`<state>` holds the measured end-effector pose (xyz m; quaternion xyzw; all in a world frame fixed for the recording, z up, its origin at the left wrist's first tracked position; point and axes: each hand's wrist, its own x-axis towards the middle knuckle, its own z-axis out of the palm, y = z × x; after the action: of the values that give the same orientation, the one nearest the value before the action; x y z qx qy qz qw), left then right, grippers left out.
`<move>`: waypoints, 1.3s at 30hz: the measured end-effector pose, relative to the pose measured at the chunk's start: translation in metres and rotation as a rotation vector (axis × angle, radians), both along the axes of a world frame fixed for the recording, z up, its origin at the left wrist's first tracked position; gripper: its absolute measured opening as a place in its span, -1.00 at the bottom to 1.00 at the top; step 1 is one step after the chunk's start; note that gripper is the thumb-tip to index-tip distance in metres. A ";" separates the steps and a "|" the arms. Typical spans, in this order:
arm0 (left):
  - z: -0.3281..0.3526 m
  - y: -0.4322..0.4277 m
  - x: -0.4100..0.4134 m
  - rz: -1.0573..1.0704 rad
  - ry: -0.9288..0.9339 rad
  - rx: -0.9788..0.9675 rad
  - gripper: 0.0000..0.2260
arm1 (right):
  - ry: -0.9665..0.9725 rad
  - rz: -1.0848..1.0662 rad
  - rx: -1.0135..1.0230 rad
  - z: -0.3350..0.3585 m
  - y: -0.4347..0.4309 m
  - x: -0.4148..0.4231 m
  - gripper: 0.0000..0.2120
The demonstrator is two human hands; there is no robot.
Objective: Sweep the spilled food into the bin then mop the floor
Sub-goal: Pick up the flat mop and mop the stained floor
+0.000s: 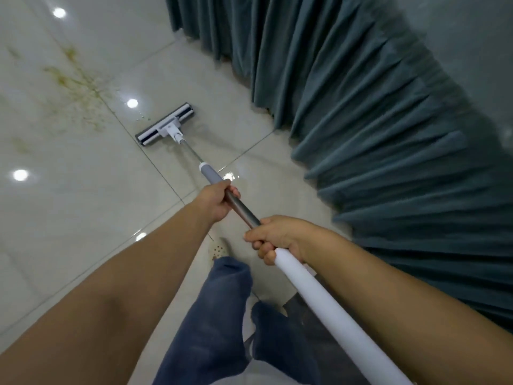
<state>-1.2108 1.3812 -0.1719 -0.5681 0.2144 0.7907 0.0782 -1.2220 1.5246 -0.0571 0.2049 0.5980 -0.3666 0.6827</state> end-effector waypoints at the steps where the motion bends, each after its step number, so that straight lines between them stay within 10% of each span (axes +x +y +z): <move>1: -0.001 -0.026 -0.010 0.011 -0.008 -0.007 -0.83 | -0.008 0.004 -0.006 -0.002 -0.026 -0.010 -0.82; 8: -0.008 -0.147 -0.050 0.043 -0.001 -0.034 -0.87 | -0.036 0.006 -0.057 -0.006 -0.144 -0.054 -0.84; 21: 0.044 -0.004 -0.044 0.082 -0.029 0.298 -0.80 | -0.029 0.162 0.049 0.045 0.004 -0.067 -0.84; 39: 0.059 -0.092 -0.152 0.364 0.002 0.156 -0.79 | -0.046 0.421 0.009 0.055 -0.105 -0.214 -0.83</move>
<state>-1.3629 1.2895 -0.1127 -0.5888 0.0464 0.8066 -0.0223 -1.4356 1.4198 -0.0022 0.0868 0.6135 -0.2084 0.7568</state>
